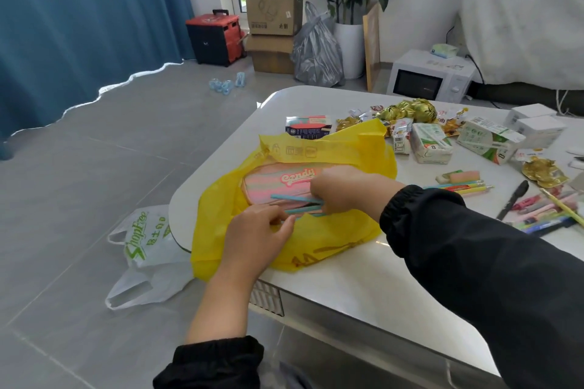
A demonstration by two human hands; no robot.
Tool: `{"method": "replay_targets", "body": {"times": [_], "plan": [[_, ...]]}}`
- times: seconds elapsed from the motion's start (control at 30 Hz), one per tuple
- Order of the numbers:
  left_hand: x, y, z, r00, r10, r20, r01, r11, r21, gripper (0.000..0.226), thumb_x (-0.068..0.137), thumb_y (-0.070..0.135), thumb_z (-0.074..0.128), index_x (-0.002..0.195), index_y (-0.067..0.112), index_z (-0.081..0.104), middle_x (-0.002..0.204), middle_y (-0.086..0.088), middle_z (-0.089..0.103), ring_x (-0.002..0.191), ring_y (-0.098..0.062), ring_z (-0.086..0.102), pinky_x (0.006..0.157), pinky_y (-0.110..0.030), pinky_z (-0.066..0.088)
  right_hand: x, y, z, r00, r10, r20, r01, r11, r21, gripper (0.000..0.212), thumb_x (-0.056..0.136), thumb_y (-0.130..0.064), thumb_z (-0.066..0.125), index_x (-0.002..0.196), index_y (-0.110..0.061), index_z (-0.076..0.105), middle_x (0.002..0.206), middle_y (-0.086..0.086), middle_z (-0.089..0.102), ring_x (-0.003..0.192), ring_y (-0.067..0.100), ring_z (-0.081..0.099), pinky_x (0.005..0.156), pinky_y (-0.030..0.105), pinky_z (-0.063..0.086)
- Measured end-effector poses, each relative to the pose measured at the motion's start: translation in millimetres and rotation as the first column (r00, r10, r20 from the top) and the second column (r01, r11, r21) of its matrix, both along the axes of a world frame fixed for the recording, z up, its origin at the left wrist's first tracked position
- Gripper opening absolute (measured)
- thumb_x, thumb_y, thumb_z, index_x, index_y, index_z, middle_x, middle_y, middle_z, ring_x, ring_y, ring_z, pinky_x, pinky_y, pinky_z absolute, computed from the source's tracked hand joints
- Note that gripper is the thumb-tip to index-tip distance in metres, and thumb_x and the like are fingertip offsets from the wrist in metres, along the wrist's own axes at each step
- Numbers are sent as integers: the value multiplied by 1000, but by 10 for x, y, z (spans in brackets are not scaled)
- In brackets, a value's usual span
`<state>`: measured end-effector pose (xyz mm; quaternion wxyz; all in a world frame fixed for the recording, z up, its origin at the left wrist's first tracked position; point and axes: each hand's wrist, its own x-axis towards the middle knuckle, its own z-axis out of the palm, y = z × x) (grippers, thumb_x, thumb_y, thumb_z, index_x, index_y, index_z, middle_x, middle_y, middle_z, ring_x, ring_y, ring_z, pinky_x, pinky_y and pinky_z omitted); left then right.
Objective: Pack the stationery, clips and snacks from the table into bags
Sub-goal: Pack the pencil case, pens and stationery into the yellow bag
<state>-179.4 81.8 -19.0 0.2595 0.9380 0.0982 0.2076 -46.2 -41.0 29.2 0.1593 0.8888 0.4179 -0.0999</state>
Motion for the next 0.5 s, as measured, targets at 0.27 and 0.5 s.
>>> {"method": "replay_targets", "body": {"times": [0.27, 0.5], "plan": [[26, -15, -8, 999, 10, -42, -9, 1000, 23, 19, 86, 38, 62, 88, 23, 73, 84, 8, 69, 80, -9, 60, 69, -26, 47, 36, -37, -49, 991, -21, -134, 31, 997, 73, 15, 86, -21, 66, 98, -11, 65, 87, 2, 56, 75, 19, 51, 49, 20, 35], [38, -26, -45, 995, 40, -93, -35, 998, 54, 22, 86, 41, 61, 83, 22, 71, 83, 5, 69, 80, -13, 60, 63, -23, 37, 15, 29, -81, 994, 10, -106, 11, 981, 194, 12, 84, -8, 57, 90, -11, 67, 82, 2, 56, 73, 21, 52, 52, 23, 38]]}}
